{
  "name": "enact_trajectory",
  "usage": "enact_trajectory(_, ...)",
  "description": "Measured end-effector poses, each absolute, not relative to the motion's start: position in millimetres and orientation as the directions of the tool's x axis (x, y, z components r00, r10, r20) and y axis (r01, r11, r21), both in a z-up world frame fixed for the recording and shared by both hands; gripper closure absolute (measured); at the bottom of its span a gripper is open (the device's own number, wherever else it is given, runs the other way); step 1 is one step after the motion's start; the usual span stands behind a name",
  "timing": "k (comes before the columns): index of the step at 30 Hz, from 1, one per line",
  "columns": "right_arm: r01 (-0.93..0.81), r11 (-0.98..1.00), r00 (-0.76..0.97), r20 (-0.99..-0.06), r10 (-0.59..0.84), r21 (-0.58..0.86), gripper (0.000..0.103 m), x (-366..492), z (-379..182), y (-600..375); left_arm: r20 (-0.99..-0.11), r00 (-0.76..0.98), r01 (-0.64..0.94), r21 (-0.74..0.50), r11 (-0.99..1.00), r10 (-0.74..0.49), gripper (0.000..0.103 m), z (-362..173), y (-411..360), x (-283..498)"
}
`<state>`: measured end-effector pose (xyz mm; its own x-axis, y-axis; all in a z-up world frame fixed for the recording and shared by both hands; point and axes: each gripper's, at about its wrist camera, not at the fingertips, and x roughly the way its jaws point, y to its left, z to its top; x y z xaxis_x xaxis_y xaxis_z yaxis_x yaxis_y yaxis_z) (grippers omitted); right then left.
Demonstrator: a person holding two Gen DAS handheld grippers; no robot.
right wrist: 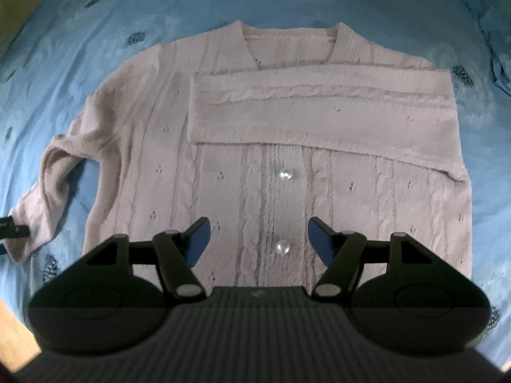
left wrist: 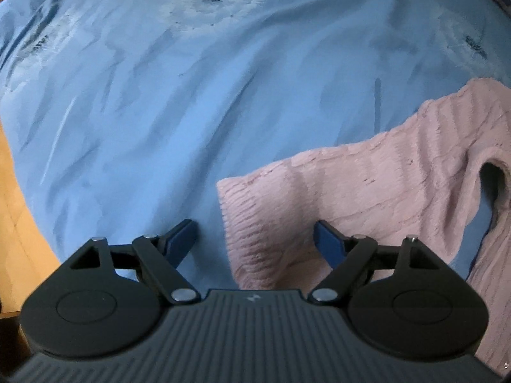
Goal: Fold small clothes
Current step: 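Move the left gripper to the cuff of the other sleeve, then grasp the sleeve cuff with the left gripper and lift it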
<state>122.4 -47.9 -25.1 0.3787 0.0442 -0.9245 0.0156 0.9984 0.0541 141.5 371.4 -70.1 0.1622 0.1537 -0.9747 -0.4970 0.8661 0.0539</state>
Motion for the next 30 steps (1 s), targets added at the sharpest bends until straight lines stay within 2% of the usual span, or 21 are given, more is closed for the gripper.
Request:
enact_trajectory(3,0.024,0.998,0.384,-0.922,0.049,0.063,0.034,119.4,-23.6,-47.0,-0.975,0.180,-0.486,0.029,0.874,0.133,0.031,-69.0,370.2,140.6)
enact_trajectory(5,0.032,0.997,0.387,-0.921,0.049,0.067,0.034,118.1,-22.0,-46.8,-0.975,0.190,-0.483,0.006,0.876,0.112,0.052,-66.9,370.5,144.1)
enact_trajectory(6,0.035,0.997,0.388,-0.920,0.049,0.068,0.034,117.3,-21.1,-47.2,-0.975,0.191,-0.482,0.009,0.876,0.115,0.058,-64.7,369.3,145.5)
enact_trajectory(7,0.038,0.997,0.390,-0.919,0.051,0.072,0.034,116.6,-20.1,-47.8,-0.975,0.195,-0.478,0.005,0.878,0.111,0.072,-62.7,368.4,146.9)
enact_trajectory(8,0.040,0.996,0.392,-0.918,0.057,0.079,0.034,115.5,-18.7,-48.5,-0.975,0.199,-0.477,-0.008,0.879,0.099,0.075,-59.7,367.2,148.0)
enact_trajectory(16,0.020,0.996,0.434,-0.898,0.065,0.082,0.034,107.9,-3.4,-58.2,-0.945,0.322,-0.446,-0.103,0.889,0.051,0.077,-2.5,347.3,150.4)
enact_trajectory(30,0.028,0.994,0.473,-0.877,0.081,0.106,0.034,94.0,19.9,-114.6,-0.801,0.598,-0.314,-0.238,0.919,-0.003,0.077,139.1,250.9,180.0)
